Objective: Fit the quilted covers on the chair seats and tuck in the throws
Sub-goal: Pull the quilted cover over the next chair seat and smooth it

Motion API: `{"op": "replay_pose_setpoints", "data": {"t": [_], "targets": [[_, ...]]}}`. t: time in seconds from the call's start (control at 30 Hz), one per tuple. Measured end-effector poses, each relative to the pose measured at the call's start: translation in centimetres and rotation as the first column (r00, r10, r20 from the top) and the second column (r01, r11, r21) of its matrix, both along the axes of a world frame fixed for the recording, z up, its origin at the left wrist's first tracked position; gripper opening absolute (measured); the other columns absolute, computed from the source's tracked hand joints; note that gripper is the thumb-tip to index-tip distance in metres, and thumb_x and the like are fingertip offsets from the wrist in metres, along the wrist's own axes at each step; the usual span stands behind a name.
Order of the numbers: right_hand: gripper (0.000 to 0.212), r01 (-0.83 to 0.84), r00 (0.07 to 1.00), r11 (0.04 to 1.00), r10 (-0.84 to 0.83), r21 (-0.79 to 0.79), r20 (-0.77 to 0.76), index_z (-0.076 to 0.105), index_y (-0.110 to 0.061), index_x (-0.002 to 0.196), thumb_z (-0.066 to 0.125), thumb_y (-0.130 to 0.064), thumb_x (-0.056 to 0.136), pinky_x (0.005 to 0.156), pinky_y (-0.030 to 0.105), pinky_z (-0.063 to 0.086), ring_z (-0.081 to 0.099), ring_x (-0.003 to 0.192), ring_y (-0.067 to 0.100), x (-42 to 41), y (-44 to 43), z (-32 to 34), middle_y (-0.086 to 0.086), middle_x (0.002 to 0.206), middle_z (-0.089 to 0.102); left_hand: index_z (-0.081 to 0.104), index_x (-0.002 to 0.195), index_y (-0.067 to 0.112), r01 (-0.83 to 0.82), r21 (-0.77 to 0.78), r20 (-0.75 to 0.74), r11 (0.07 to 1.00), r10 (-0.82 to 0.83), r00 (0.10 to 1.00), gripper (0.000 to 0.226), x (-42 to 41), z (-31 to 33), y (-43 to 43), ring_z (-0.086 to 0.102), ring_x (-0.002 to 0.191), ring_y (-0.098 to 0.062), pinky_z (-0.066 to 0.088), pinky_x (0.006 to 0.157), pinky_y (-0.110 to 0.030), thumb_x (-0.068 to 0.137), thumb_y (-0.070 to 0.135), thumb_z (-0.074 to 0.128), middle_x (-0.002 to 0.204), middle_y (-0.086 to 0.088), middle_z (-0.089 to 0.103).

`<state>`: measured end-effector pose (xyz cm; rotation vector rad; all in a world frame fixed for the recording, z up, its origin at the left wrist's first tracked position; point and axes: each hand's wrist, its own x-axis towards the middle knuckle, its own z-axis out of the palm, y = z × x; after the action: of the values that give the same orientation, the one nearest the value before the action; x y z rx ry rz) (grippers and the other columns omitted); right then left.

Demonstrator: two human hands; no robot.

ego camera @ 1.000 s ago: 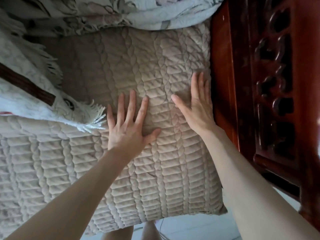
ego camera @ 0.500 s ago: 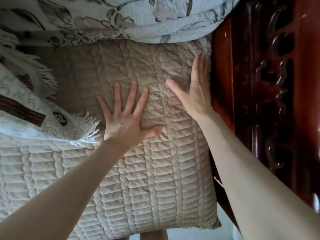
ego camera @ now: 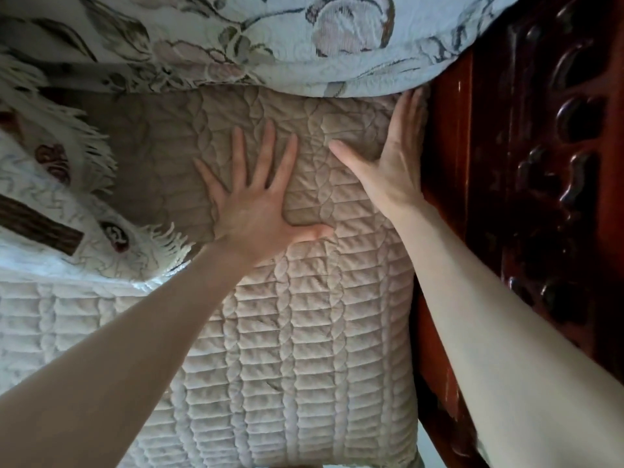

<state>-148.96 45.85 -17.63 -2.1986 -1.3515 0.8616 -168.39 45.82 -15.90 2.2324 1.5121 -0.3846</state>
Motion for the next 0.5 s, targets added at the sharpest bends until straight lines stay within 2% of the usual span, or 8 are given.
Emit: {"op": "replay_pose_setpoints", "data": {"t": [0.17,0.3,0.4,0.5], "targets": [[0.134,0.039,0.98,0.984,-0.071,-0.171,-0.187,-0.018,-0.016,0.152,0.073,-0.068,0.068,0.122,0.036,0.001,-0.007,0.149,0.016,1.6,1.7,-1.1,0.004,0.161,-0.017,-0.026,0.146,0.038,0.024,-0.059,-0.01,0.998,-0.024,1.0,0.132,0.7,-0.8,1.7,-0.034,0.14,-0.031,-0.015,0.099,-0.074,0.042,0.099,0.027,0.154,0.005,-0.037],[0.132,0.061,0.983,0.984,-0.088,-0.17,-0.158,-0.015,-0.016,0.152,0.071,-0.069,0.068,0.122,0.037,0.004,-0.003,0.149,0.017,1.3,1.8,-0.7,0.004,0.162,-0.014,-0.025,0.147,0.037,0.02,-0.023,-0.008,1.0,-0.02,1.0,0.13,0.7,-0.4,1.6,-0.032,0.141,-0.03,-0.014,0.102,-0.073,0.044,0.099,0.027,0.155,0.005,-0.034],[0.113,0.061,0.997,0.995,-0.064,-0.08,-0.038,-0.009,-0.012,0.154,0.06,-0.066,0.081,0.119,0.028,-0.004,-0.007,0.149,0.017,-0.1,-1.1,-0.1,0.007,0.162,-0.013,-0.025,0.148,0.033,-0.026,0.054,0.005,0.998,0.026,1.0,0.121,0.3,0.0,-0.4,-0.027,0.144,-0.025,-0.013,0.108,-0.067,0.056,0.096,0.021,0.157,0.002,-0.031],[0.098,0.076,0.997,0.983,-0.078,-0.166,-0.007,-0.008,-0.011,0.154,0.046,-0.062,0.091,0.118,0.028,-0.007,-0.009,0.149,0.016,-1.0,-4.5,0.2,0.006,0.162,-0.013,-0.026,0.147,0.03,-0.098,0.038,0.039,0.994,0.097,0.995,0.106,-0.2,-0.3,-4.2,-0.024,0.145,-0.023,-0.018,0.107,-0.061,0.071,0.09,0.016,0.158,-0.001,-0.027]]}}
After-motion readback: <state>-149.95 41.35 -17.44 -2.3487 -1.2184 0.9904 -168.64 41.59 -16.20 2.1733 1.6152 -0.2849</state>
